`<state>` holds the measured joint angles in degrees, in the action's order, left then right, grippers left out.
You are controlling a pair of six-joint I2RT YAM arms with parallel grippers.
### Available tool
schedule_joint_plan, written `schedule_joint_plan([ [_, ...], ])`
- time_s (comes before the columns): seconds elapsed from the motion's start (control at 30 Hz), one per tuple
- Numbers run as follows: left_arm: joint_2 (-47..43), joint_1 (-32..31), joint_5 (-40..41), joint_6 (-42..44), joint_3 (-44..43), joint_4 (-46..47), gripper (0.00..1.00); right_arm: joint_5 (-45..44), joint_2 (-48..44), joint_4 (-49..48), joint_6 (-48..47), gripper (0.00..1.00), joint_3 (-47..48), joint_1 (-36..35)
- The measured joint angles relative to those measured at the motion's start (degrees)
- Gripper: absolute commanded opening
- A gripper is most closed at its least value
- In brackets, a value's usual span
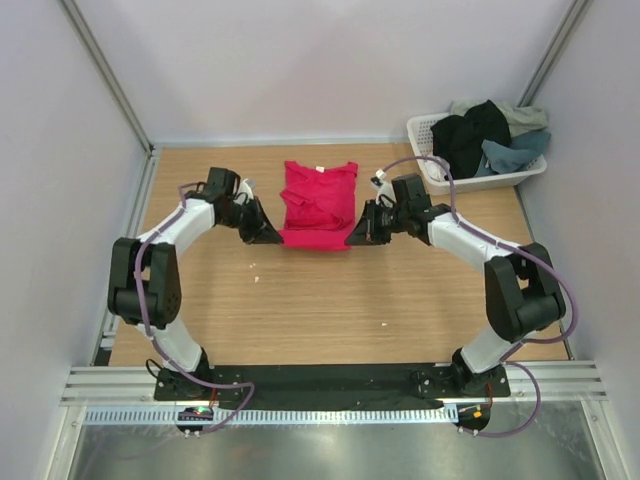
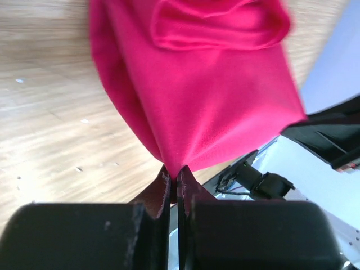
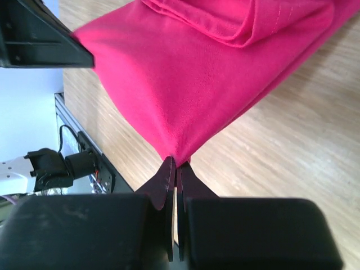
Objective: Fold and stack the t-shirts
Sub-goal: Fold the tshirt
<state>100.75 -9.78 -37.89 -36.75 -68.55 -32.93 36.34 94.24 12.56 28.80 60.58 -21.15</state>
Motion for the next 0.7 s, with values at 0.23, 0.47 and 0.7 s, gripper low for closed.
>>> schedule_joint_plan([
  [0.23,-7.67,-0.37,-1.11,1.81,-0.07,-0.98,0.00,-0.22,-6.38,3.28,-0.48,0.02,-1.05,0.28],
  [0.47,-12.44,-2.69,-1.16,3.91,-0.07,-2.40,0.00,-0.74,-11.89,5.79,-0.39,0.01,-1.11,0.85],
  [0.7,-15.17,-3.63,-0.90,4.87,-0.33,-2.99,0.00,-1.25,-17.99,6.23,-0.39,0.01,-4.04,1.03],
])
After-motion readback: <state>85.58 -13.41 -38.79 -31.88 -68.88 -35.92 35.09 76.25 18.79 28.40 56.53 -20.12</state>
